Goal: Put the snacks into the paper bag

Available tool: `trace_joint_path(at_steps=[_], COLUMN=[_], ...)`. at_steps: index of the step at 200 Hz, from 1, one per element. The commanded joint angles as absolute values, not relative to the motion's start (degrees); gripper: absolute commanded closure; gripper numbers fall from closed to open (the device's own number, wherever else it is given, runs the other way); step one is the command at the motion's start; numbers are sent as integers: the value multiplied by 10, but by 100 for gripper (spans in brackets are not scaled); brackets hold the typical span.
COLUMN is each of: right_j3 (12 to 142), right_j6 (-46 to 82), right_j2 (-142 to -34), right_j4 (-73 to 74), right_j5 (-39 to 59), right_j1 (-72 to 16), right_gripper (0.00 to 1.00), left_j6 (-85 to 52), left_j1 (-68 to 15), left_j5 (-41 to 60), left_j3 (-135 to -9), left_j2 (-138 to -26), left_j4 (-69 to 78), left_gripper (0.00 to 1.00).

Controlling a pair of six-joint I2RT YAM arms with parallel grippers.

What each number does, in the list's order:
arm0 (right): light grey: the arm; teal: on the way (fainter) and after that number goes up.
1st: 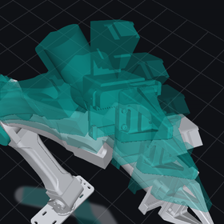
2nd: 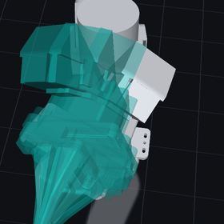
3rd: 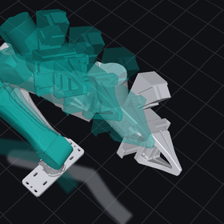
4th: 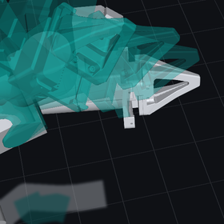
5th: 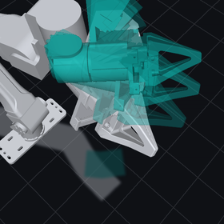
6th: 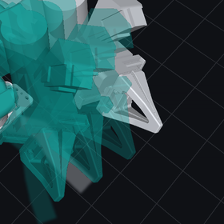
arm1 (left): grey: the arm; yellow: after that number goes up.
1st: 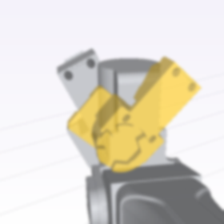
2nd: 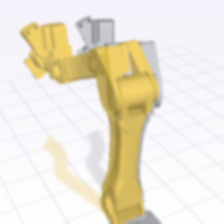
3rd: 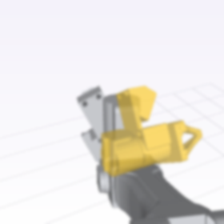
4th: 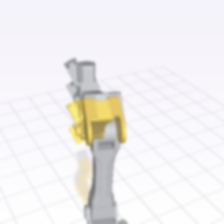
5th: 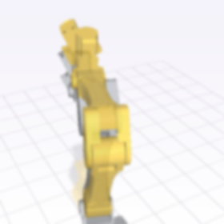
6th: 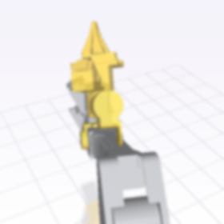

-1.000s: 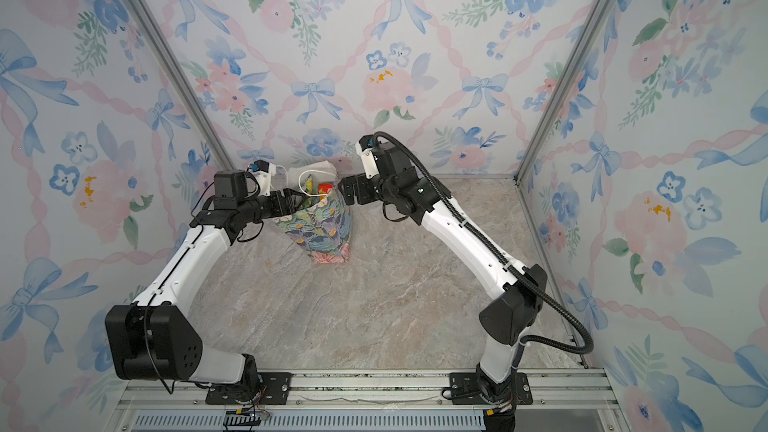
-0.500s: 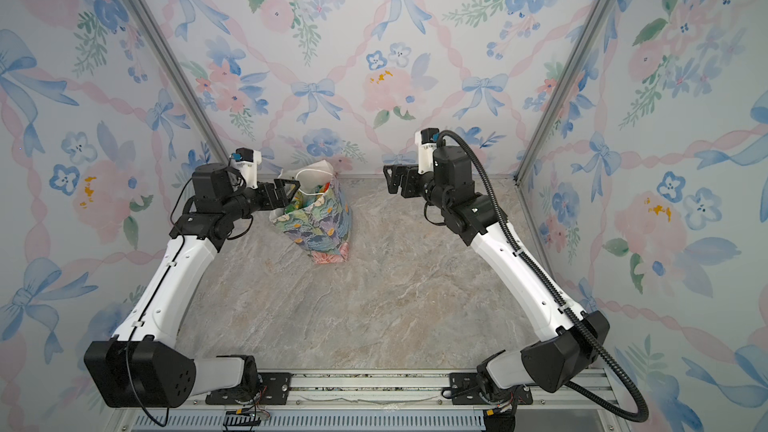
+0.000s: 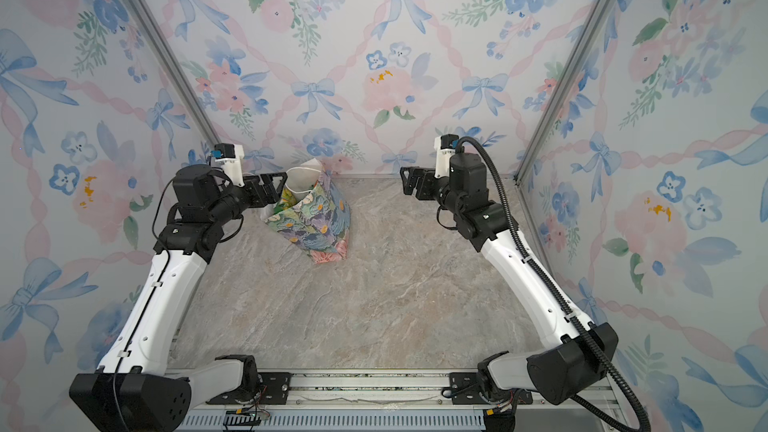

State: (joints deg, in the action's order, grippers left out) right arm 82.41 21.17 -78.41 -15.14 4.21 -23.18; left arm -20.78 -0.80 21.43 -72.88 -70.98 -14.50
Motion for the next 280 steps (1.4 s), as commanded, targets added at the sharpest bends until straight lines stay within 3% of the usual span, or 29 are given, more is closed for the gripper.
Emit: trace_joint_path(at_steps=[1, 49, 114, 157, 202, 280], right_j3=[815, 842, 910, 934, 1072, 1383], right_j6=[223, 234, 223, 229, 191, 157], right_j2=[-779, -803, -880, -910, -1000, -1201], right_j4=[-136, -156, -203, -206, -297, -462], right_j5=[53, 88, 92, 91, 35, -42], right_j1=[-227, -230, -268, -284, -359, -441], right_gripper=[3, 1, 2, 2, 4, 18], left_j6=[-231, -199, -199, -187, -225, -280], left_j1=[-27, -79, -79, -78, -23, 89], left_j5=[274, 193, 182, 93, 13, 101], left_j3=[-740, -792, -797, -765, -675, -603], left_j2=[-791, -805, -721, -651, -587, -607], left_j4=[-134, -177, -177, -176, -177, -191], left_gripper=[16, 22, 20, 17, 18, 30])
